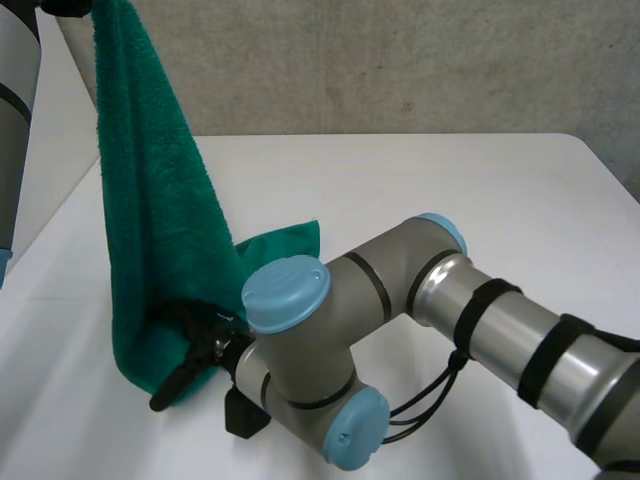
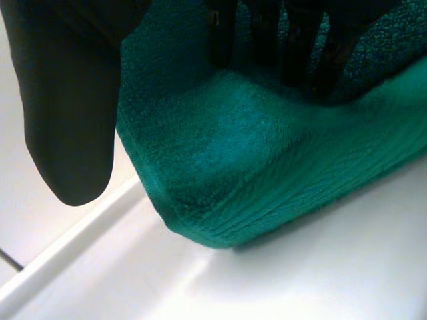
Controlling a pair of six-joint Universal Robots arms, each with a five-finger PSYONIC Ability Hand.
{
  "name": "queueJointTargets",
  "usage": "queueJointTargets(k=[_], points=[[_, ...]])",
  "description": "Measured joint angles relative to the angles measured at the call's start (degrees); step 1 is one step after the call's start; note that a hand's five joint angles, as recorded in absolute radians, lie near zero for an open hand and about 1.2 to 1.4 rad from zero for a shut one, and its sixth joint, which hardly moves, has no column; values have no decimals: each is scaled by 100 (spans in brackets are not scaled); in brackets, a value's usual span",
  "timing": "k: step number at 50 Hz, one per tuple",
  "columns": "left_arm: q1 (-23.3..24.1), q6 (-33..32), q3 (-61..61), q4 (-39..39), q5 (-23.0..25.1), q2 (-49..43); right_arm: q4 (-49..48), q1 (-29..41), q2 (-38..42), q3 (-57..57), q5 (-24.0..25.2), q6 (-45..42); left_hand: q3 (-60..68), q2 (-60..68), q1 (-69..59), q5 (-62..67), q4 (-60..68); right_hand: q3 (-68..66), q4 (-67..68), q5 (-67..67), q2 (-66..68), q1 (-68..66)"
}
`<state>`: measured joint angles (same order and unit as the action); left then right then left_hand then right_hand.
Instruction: Fold the towel.
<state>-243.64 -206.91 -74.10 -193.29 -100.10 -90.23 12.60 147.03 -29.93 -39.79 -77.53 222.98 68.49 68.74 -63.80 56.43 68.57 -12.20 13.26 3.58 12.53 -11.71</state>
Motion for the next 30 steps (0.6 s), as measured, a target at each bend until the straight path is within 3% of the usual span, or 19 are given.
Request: queueJointTargets(k=[11,20,22,23,24,27,30], points=[[-5,145,9,-7,4,-48,-61,115,560,761,-72,442,0,0,0,0,0,-30,11,10,13,-3],[7,144,8,-6,-1,-41,-33,248,748,780,-482,-59,0,0,-32,0,0,-764,638,545,693,-547],[8,144,7,-6,-1,-41,-28,252,754,770,-529,-160,0,0,-32,0,0,-1130,1029,913,1069,-889],[8,143,5,-6,-1,-40,-16,259,757,750,-645,-425,0,0,-40,0,0,-3129,2790,2881,3276,-2575],[9,143,3,-6,-3,-39,-3,263,748,734,-733,-628,0,0,-48,0,0,-4034,3642,4039,4332,-3508],[5,143,-2,-7,-5,-39,13,256,723,707,-889,-953,0,0,-52,0,0,-5188,4822,5159,5427,-4444],[-5,143,-9,-7,-5,-39,47,240,660,683,-1022,-1242,0,0,-52,0,0,-5459,5233,5244,5522,-4466]])
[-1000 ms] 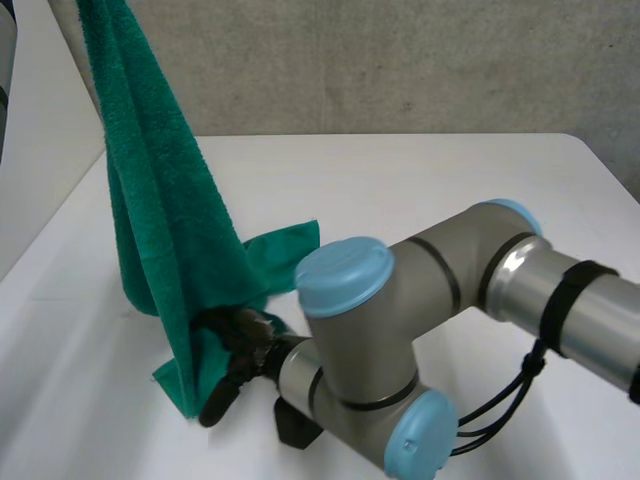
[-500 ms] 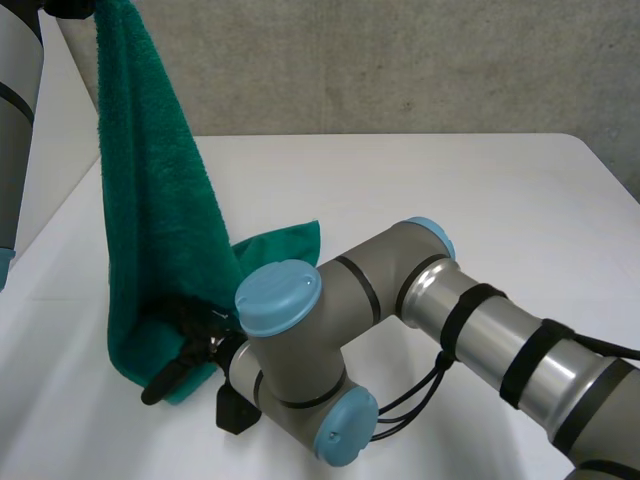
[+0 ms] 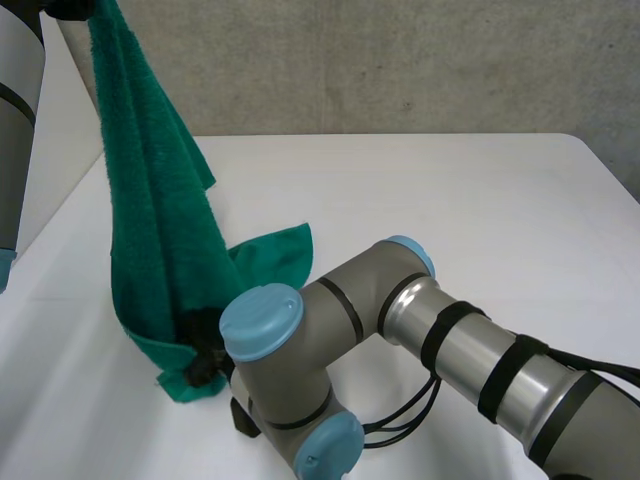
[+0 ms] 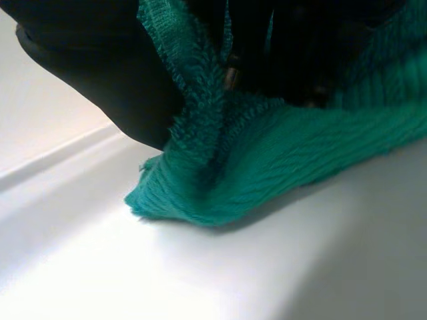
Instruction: Fold the towel.
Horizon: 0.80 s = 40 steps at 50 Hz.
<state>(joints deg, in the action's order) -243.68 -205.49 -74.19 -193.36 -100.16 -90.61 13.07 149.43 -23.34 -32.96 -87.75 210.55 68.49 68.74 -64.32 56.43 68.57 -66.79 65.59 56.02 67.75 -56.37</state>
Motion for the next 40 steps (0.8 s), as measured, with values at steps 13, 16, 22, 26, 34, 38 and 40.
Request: queueJointTargets(k=[13,16,22,26,34,38,40], points=[[-84,-8,-84,28,-12,108,329,-745,-1713,-1521,-326,-2345,0,0,0,0,0,-49,206,25,0,0],[-175,-8,-142,62,-14,153,400,-1294,-2501,-2182,-172,-3376,0,0,0,0,0,-49,206,44,0,0],[-399,2,-307,187,-14,205,630,-2210,-3688,-2887,16,-5111,0,0,0,0,0,-49,206,51,0,0],[-518,55,-504,325,-17,206,944,-2799,-4417,-3038,32,-6176,0,0,0,0,0,-68,206,51,0,0],[-633,594,-1423,1105,29,-71,1694,-3921,-5420,-3456,-27,-7751,0,0,4,0,0,-76,206,64,0,0],[-619,816,-1886,1451,117,-398,1914,-4065,-5422,-3981,-36,-8133,0,0,4,0,0,-76,242,64,0,0],[-610,875,-2097,1571,202,-628,1997,-4121,-5368,-4340,-30,-8402,0,0,4,0,0,-76,253,64,0,0]])
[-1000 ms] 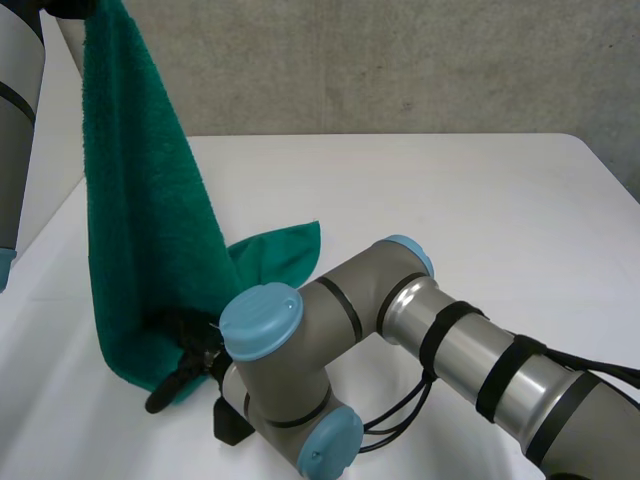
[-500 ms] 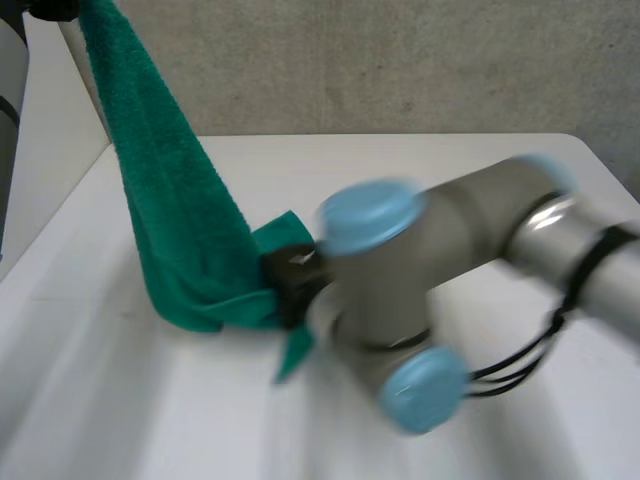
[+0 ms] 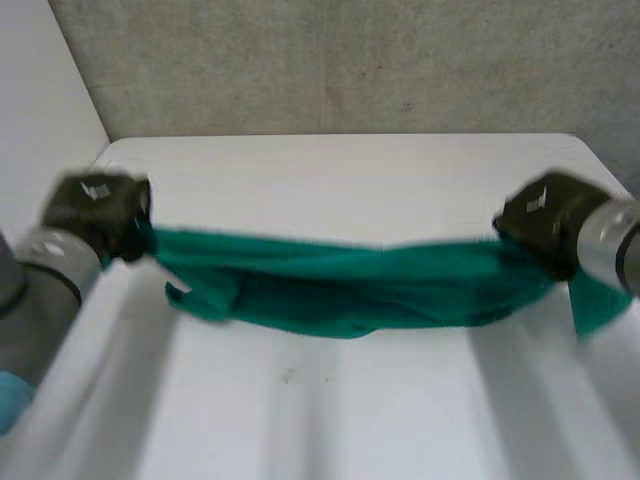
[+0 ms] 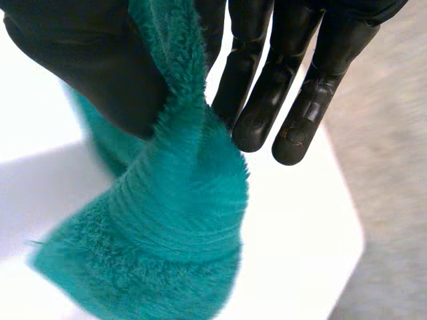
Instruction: Fold the towel.
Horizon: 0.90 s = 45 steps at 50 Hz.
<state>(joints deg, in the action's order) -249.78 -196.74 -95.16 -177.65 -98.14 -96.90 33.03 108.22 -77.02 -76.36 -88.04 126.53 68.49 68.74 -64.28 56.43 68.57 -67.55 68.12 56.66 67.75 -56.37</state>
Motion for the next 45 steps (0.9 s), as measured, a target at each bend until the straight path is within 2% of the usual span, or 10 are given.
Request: queueJointTargets(k=[7,14,15,19,20,24,28,32,38,45], points=[[38,-11,-88,93,253,-874,-67,-73,595,-488,20,-661,0,0,0,0,0,0,1,1,0,0],[182,-113,1084,-5,299,-1569,-598,-48,1487,548,-26,-751,0,0,0,0,0,0,1,0,0,0],[230,-144,1775,-178,285,-1701,-936,-28,1668,1193,-41,-626,0,0,0,0,0,0,1,0,0,0],[263,-173,2862,-790,241,-1762,-1760,-12,1825,2220,-52,-249,0,0,0,0,0,-8,1,0,0,0],[262,-185,3243,-1203,203,-1729,-2340,-18,1818,2582,-44,14,0,0,0,0,0,-11,1,-9,0,0],[198,-258,3896,-2574,85,-1510,-4010,-46,1557,3012,13,688,0,0,0,0,0,-11,1,0,0,0],[110,-337,3885,-3194,32,-1323,-4880,-71,1160,2833,127,992,0,0,0,0,0,-11,1,5,0,0],[60,-361,3560,-3190,22,-1229,-4945,-76,912,2511,264,1056,0,0,0,0,0,-11,1,8,0,0],[39,-333,2604,-2883,32,-1213,-4249,-65,795,1727,576,1049,0,0,0,0,0,-11,1,26,0,0],[18,-258,1234,-2836,53,-1555,-3664,-65,1396,685,806,1067,0,0,0,0,0,-11,2,26,0,0]])
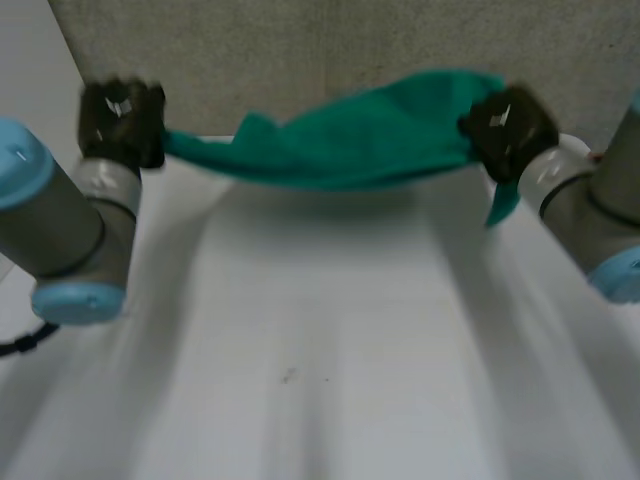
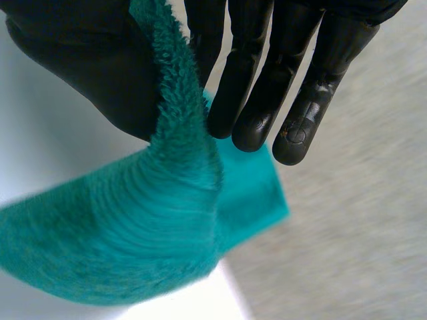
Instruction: Fold the towel.
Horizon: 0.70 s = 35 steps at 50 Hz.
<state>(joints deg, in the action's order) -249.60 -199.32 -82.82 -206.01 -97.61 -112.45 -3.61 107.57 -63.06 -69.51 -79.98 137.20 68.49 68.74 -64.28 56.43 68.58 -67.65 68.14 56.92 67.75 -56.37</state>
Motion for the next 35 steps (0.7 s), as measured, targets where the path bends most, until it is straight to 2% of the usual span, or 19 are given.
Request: queueJointTargets(k=[5,10,12,15,17,21,26,34,35], points=[[-3,32,-490,-113,6,-474,16,-11,680,-257,-37,138,0,0,0,0,0,0,0,0,0,0],[-5,34,-735,-145,6,-615,-1,-87,976,-410,-63,474,0,0,0,0,0,1,-1,0,-1,0],[-11,33,-878,-149,7,-589,-9,-167,1047,-515,-73,794,0,0,0,0,0,431,-468,-355,-445,271],[-17,32,-984,-147,9,-536,-12,-227,1055,-581,-78,1038,0,0,0,0,0,759,-798,-624,-828,531],[-26,31,-1139,-145,11,-392,-13,-520,918,-834,-90,2034,0,0,0,0,0,1906,-1899,-1675,-1863,1403],[-28,30,-1211,-143,12,-321,-12,-641,849,-932,-94,2361,0,0,0,0,0,2158,-2196,-1983,-2133,1638],[-20,27,-1509,-140,14,-46,-9,-1252,505,-1416,-93,3594,0,0,0,0,0,2486,-2568,-2432,-2419,1887],[-13,25,-1630,-123,13,35,50,-1714,339,-1755,-27,3722,0,0,0,0,0,2474,-2540,-2402,-2411,1886],[-12,26,-1644,-115,12,45,72,-1768,325,-1805,-7,3708,0,0,0,0,0,2093,-2190,-2096,-2082,1614]])
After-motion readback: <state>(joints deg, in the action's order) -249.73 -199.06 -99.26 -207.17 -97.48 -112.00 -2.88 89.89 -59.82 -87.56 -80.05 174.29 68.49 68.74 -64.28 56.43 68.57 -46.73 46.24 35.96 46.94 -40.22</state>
